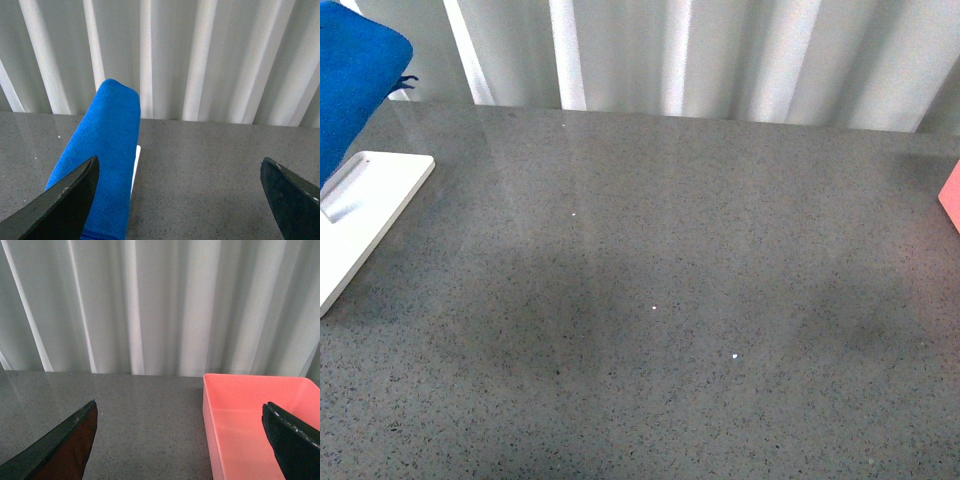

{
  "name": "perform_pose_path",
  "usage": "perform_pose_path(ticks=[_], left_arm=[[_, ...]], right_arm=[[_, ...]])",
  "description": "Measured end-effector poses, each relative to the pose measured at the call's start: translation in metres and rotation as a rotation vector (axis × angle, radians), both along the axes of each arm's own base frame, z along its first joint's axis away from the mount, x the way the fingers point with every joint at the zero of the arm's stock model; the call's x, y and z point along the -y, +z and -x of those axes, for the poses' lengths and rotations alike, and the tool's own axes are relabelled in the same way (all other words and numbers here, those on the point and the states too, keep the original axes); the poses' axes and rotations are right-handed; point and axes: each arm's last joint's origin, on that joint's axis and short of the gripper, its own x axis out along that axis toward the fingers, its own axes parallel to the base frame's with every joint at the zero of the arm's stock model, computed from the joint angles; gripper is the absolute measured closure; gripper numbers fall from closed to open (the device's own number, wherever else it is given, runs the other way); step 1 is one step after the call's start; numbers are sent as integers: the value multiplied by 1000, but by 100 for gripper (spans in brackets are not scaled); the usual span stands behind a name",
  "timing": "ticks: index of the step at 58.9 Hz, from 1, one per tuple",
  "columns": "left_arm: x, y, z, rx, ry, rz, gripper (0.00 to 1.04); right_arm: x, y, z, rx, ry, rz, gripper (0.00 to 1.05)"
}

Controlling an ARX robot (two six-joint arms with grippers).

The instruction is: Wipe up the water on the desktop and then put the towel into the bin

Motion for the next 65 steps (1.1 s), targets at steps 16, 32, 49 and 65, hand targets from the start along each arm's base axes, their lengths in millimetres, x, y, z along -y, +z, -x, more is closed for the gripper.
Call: perform_pose_path(ticks=[16, 32, 49, 65], left_arm=[[0, 0, 0, 0, 0, 0, 7], [0, 0, 0, 0, 0, 0, 7], [0, 0, 0, 0, 0, 0, 7], [0, 0, 0, 0, 0, 0, 7]], right_arm=[[0, 0, 0, 0, 0, 0, 7], [0, 0, 0, 0, 0, 0, 7], [0, 0, 0, 0, 0, 0, 7], [0, 0, 0, 0, 0, 0, 7]])
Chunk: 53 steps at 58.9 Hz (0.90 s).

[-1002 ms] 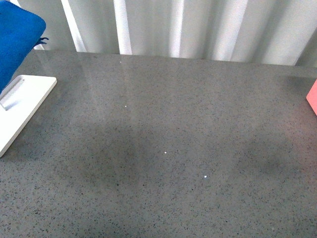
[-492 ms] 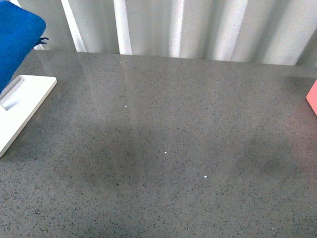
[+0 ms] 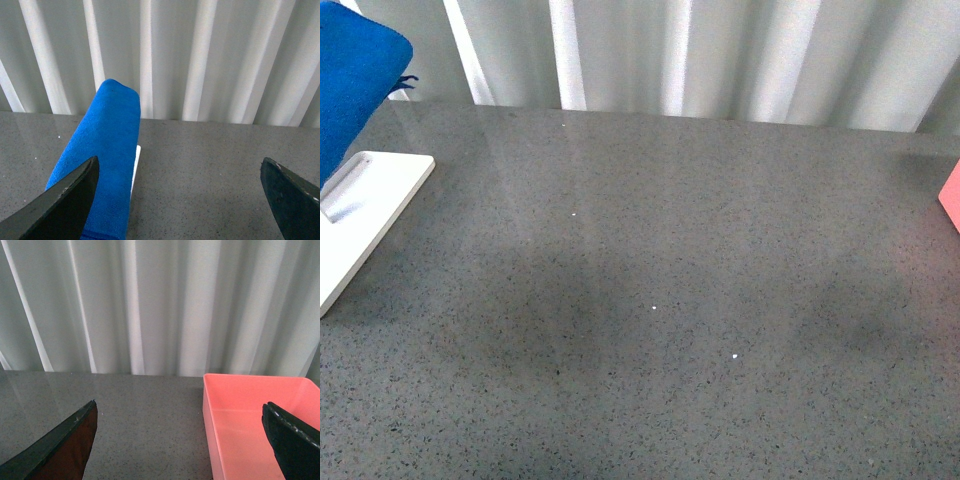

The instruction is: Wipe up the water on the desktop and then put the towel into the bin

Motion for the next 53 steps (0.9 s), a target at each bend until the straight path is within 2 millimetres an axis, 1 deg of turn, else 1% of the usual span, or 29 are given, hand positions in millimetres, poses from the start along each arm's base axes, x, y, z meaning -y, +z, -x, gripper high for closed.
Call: perform_pose_path(ticks=[31, 32, 35, 36, 41, 46, 48, 49, 50, 52, 53], left_arm=[[0, 0, 0, -8, 2, 1, 7], [0, -2, -1, -41, 5, 8, 7], [1, -3, -4, -287, -33, 9, 7], [1, -3, -5, -296, -32, 9, 7], [-1, 2, -18, -363, -87, -9, 7], [-4, 22, -38, -376, -129, -52, 7], [-8, 36, -57, -378, -118, -85, 7], [-10, 42, -69, -394, -108, -101, 7], [-11, 46, -77, -404, -98, -117, 7], [-15, 53, -103, -425, -78, -170, 7], [-16, 54, -113, -442, -77, -191, 7]], right_arm=[[0, 0, 0, 0, 0, 0, 7], [0, 0, 0, 0, 0, 0, 7], [0, 0, 0, 0, 0, 0, 7], [0, 0, 0, 0, 0, 0, 7], [0, 0, 0, 1, 0, 0, 7], [0, 0, 0, 0, 0, 0, 7], [0, 0, 0, 1, 0, 0, 7], [0, 0, 0, 1, 0, 0, 7], [0, 0, 0, 1, 0, 0, 7], [0, 0, 0, 1, 0, 0, 7], [0, 0, 0, 1, 0, 0, 7]])
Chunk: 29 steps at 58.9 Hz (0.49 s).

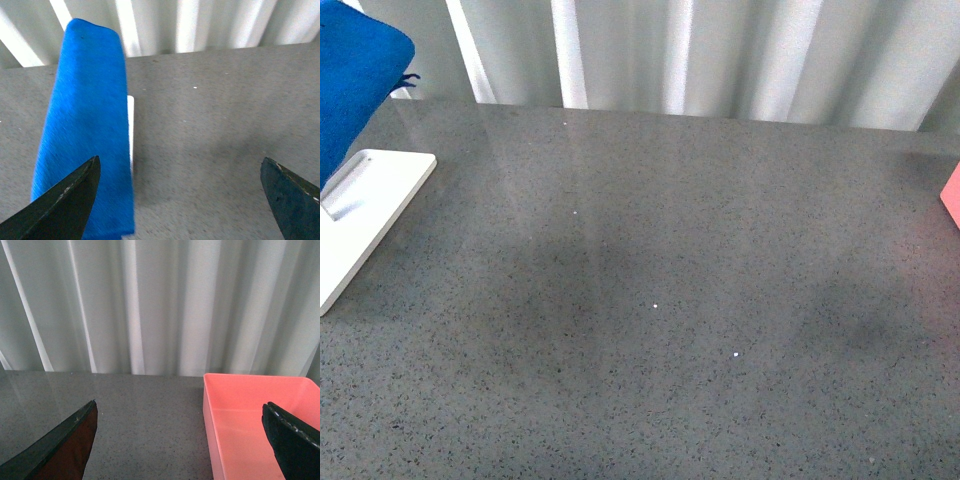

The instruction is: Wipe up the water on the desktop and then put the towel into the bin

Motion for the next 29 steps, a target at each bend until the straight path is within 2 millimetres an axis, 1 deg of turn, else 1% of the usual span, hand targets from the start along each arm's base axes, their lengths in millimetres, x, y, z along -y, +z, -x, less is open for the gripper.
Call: perform_pose_path(ticks=[5, 6, 7, 11, 12, 13, 14, 20, 29], left_arm=[[-7, -9, -51, -180, -15, -69, 7], [-7, -10, -55, -188, -10, -73, 7], [-9, -11, -64, -201, -6, -88, 7], [-15, -14, -91, -210, 5, -131, 7], [-16, -14, -92, -210, 4, -132, 7], [-19, -14, -103, -222, 3, -126, 7], [-19, -14, -105, -226, 2, -125, 7], [-28, -16, -134, -294, 8, -102, 7], [-34, -17, -154, -313, 25, -96, 7]], right_arm=[[0, 0, 0, 0, 0, 0, 7], [0, 0, 0, 0, 0, 0, 7], [0, 0, 0, 0, 0, 0, 7], [0, 0, 0, 0, 0, 0, 7], [0, 0, 0, 0, 0, 0, 7], [0, 0, 0, 0, 0, 0, 7], [0, 0, 0, 0, 0, 0, 7], [0, 0, 0, 0, 0, 0, 7], [0, 0, 0, 0, 0, 0, 7]])
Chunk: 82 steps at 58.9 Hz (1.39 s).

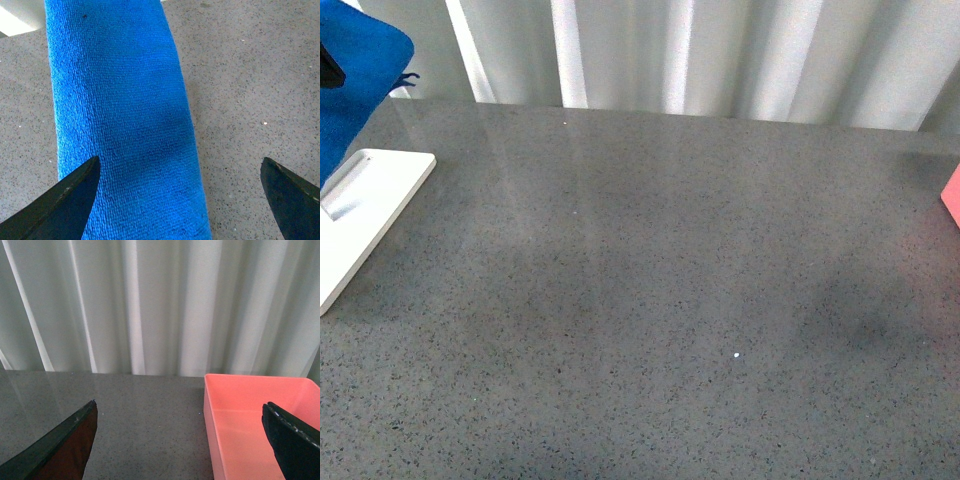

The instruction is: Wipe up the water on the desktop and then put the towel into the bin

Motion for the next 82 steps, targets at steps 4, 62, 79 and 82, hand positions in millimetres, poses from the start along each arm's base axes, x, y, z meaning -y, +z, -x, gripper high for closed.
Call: perform_pose_path(ticks=[4, 62, 79, 82], left_arm=[[-2, -1, -8, -1, 5, 3, 7], [-17, -43, -44, -15, 150, -84, 7], [-16, -42, -34, -6, 141, -94, 55], [-15, -38, -31, 3, 136, -87, 63]], right_arm=[[0, 0, 0, 0, 0, 0, 7], [0, 0, 0, 0, 0, 0, 7], [0, 0, 0, 0, 0, 0, 7], [0, 0, 0, 0, 0, 0, 7]])
